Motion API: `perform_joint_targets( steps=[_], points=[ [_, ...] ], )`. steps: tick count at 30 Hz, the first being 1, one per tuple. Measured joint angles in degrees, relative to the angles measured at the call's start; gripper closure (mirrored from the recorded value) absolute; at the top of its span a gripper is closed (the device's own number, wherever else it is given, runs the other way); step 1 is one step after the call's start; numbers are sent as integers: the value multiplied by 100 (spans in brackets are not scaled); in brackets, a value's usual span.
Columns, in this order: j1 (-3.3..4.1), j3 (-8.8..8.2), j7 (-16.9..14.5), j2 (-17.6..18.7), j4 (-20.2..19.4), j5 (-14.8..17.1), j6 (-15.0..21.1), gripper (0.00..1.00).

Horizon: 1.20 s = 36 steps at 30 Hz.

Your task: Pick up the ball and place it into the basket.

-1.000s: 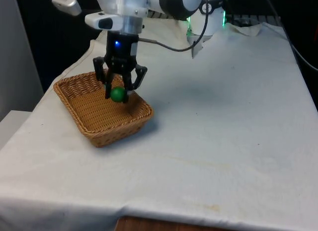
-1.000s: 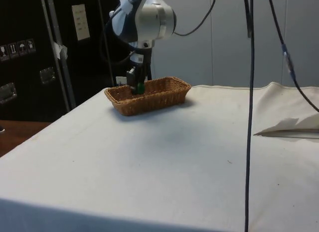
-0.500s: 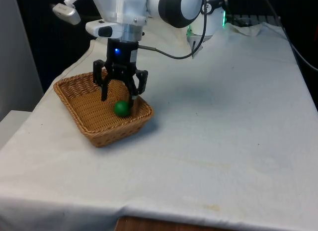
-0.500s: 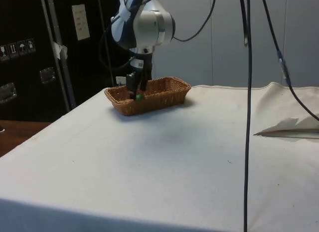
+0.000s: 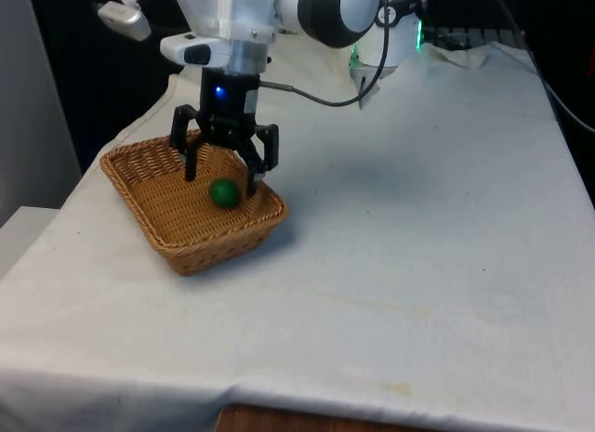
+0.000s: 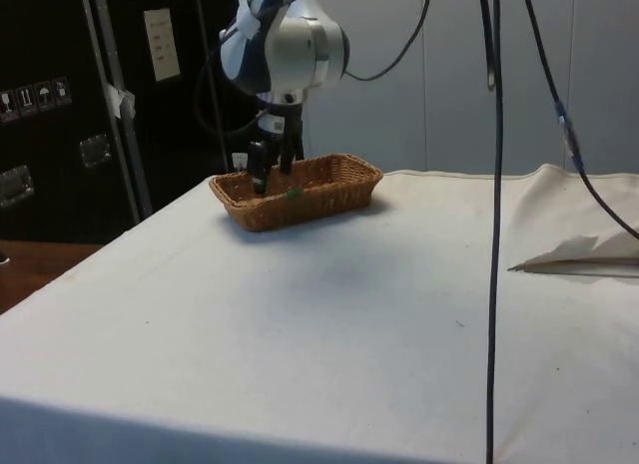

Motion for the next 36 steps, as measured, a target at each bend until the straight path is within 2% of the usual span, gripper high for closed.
perform_joint_targets(
  steps=[7, 8, 10, 13, 18, 25, 32, 36],
  points=[
    [166, -69, 40, -493, -275, -155, -11, 0],
    [166, -69, 40, -493, -275, -155, -11, 0],
    [229, -86, 120, -705, -401, -309, -11, 0],
    [281, -92, 212, -905, -516, -476, -11, 0],
    [327, -97, 315, -1157, -642, -716, -11, 0],
    [384, -97, 498, -1639, -756, -1283, -178, 0],
    [407, -97, 504, -1856, -802, -1455, -269, 0],
    [464, -92, 516, -2137, -980, -1604, -281, 0]
  ],
)
